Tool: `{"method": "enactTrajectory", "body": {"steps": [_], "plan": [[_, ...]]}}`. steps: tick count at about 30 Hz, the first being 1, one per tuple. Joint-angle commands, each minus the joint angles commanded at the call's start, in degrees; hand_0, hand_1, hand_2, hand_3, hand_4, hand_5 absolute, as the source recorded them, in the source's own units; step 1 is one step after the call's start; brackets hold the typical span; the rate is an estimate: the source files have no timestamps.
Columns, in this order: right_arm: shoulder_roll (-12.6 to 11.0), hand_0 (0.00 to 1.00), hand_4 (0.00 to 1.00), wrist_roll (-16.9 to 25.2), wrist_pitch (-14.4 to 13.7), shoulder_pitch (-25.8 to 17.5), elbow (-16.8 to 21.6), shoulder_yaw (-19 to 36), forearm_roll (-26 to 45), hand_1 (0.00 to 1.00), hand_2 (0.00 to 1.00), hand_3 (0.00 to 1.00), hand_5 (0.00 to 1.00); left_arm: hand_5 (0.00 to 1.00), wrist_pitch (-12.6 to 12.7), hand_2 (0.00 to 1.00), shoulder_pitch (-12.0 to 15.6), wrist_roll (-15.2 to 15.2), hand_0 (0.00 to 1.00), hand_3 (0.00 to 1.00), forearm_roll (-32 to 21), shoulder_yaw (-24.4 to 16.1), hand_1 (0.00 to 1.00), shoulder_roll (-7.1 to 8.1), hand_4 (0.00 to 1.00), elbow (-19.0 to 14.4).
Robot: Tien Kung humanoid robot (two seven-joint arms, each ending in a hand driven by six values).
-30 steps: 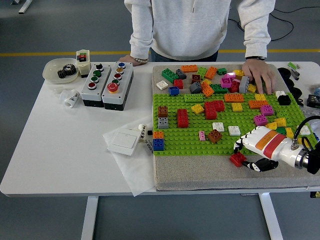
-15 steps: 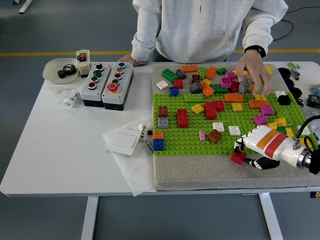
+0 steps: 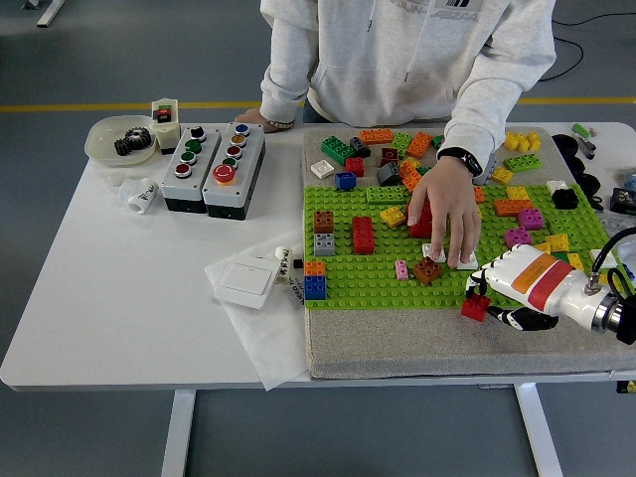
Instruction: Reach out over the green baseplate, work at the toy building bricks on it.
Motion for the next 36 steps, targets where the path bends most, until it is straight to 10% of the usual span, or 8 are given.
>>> {"method": "enactTrajectory", "body": {"steps": [24, 36], "plan": [[3.2, 0.340, 0.592, 0.5, -1.9, 3.6, -5.2, -2.1, -0.9, 0.438, 0.508, 0.523, 0.039, 0.697, 0.0, 0.880, -0.4, 0.0, 0.800, 0.769, -0.5, 0.8, 0.830, 0.08, 0.777, 0.0], [3.5, 0.352, 0.652, -0.2, -1.7, 3.9, -6.1, -2.2, -2.2, 0.471, 0.579, 0.702, 0.088, 0.701, 0.0, 0.880, -0.5, -0.1, 0.799, 0.769, -0.8, 0.9, 0.830, 0.11, 0.779, 0.0]]}}
